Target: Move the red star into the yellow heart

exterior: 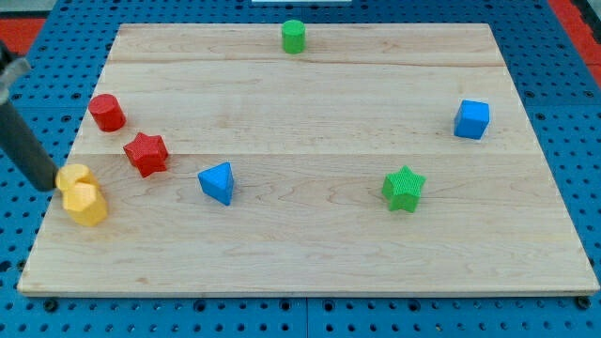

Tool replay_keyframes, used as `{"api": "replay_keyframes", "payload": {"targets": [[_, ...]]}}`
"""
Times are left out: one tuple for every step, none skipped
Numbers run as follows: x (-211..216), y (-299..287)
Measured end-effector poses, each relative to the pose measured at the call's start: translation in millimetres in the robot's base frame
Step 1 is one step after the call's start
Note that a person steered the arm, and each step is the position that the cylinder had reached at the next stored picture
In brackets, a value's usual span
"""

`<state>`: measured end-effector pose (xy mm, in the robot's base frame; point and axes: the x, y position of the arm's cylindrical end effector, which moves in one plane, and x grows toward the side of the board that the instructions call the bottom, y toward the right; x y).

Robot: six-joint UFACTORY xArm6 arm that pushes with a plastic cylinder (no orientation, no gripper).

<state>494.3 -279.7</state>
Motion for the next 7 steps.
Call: {"api": "replay_keyframes", "payload": {"targets": [[-15.6,5.1],[-31.3,13.8],[-23.2,49.6],[-37.8,46.8],[-77.2,46.9],[-90.8,101.8],[-76.9,85.3]]}}
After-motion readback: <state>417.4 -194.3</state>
